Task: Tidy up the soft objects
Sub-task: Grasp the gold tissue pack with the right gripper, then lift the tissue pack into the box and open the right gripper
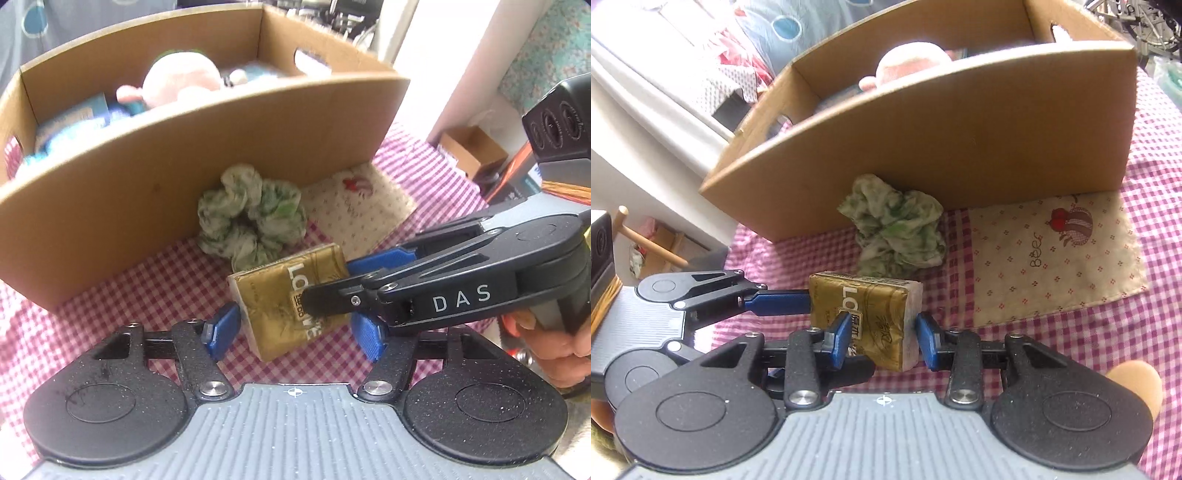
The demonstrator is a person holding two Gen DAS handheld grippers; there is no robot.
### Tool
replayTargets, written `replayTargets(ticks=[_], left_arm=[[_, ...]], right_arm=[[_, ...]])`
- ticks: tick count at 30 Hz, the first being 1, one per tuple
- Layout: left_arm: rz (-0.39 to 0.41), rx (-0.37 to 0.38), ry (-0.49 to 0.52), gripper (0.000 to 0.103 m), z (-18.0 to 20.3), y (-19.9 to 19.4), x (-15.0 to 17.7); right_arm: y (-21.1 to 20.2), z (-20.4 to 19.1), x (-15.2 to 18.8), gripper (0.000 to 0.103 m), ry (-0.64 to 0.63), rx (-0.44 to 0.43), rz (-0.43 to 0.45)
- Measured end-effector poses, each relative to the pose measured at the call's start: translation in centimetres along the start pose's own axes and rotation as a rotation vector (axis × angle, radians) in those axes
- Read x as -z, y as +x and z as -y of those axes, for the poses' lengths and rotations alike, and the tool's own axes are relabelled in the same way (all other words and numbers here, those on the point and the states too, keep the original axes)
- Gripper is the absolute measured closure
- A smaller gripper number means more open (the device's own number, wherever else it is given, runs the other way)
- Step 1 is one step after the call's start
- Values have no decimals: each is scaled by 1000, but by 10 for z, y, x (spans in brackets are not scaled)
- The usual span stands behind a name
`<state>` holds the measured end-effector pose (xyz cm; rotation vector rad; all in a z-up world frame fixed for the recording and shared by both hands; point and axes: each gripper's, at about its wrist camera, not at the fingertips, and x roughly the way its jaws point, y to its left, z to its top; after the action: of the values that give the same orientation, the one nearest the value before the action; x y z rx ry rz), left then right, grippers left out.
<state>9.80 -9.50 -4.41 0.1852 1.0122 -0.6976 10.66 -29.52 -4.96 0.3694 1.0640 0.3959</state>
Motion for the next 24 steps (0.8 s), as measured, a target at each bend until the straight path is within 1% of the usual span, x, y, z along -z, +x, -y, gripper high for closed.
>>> replayTargets(ticks=[9,13,15,20,22,24], left_arm=[[125,-16,30,37,13,-47,-2],[199,-26,56,37,23,-66,-15],[237,-36,70,37,23,-76,-25],[296,-57,87,37,13,-90,-62],[288,-52,68,37,2,-88,-80],[257,-26,34,37,-14,-79,-99]], right_arm=[[-46,-14,6,61,-2,-26,111],[-70,-26,-1,61,-30,-31,178],[-81,-32,-9,61,-52,-32,216],[-104,-52,-50,61,-136,-31,307],[-107,-58,-69,61,-168,-27,328],[-105,-58,-91,61,-180,-31,323]])
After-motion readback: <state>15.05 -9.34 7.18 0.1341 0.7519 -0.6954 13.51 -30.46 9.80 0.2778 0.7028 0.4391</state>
